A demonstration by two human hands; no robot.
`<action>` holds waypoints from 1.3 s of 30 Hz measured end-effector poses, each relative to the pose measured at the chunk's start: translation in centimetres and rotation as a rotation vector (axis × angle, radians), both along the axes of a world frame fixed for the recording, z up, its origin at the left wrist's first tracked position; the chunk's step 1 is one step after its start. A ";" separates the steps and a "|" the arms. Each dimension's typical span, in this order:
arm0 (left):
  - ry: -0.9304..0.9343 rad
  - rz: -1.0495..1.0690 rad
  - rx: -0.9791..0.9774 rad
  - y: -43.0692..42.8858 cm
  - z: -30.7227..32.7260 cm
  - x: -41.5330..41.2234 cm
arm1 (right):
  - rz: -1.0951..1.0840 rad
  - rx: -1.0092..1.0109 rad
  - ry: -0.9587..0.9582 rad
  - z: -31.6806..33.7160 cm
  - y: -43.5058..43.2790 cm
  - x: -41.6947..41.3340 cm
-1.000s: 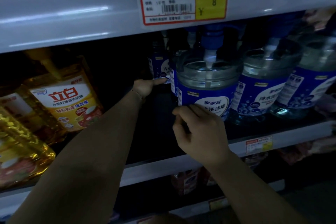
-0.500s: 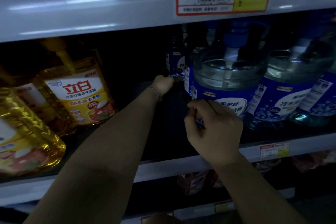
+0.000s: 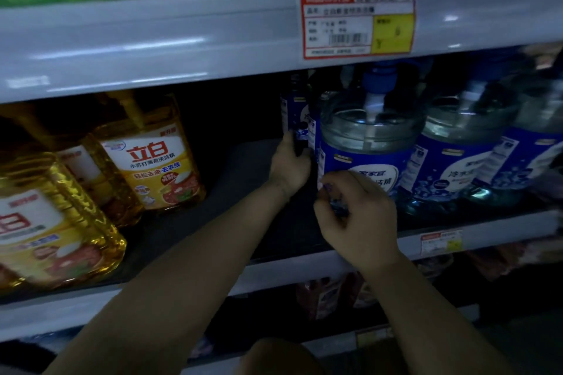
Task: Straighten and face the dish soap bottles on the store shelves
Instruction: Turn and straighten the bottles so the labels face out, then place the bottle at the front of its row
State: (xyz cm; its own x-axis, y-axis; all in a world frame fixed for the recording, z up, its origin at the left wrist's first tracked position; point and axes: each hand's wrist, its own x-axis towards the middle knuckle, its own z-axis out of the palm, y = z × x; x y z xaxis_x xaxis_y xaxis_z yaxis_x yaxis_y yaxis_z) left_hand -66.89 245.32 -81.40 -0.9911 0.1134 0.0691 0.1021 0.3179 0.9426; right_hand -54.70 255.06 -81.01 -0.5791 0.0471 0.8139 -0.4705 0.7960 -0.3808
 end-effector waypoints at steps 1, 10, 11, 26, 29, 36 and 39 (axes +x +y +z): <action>-0.002 -0.010 0.107 0.3 -0.4 1.1 | -0.012 -0.030 -0.006 0.2 0.3 0.4; -0.315 -0.004 0.637 3.3 -2.1 2.0 | -0.157 -0.399 -0.300 -0.4 3.1 1.3; -0.331 -0.005 0.641 3.3 -2.1 1.4 | -0.126 -0.420 -0.339 -0.6 3.1 1.4; -0.106 -0.020 0.140 0.9 4.6 -0.7 | -0.212 -0.372 -0.329 -1.3 2.0 0.8; -0.021 -0.001 0.195 0.9 4.4 -0.2 | -0.234 -0.382 -0.337 -1.2 1.6 0.9; 0.008 0.049 0.250 0.7 3.8 0.8 | -0.275 -0.360 -0.340 -1.0 1.1 1.1; 0.001 0.091 0.296 0.7 3.5 0.9 | -0.278 -0.347 -0.346 -1.0 1.0 1.1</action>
State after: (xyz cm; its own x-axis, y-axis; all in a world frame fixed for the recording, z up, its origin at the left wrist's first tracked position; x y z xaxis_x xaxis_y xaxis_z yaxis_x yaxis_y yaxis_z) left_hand -65.99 246.07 -77.90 -0.9962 -0.0008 0.0871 0.0870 0.0375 0.9955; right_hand -53.60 256.07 -82.05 -0.7372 0.4669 0.4884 -0.0624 0.6727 -0.7373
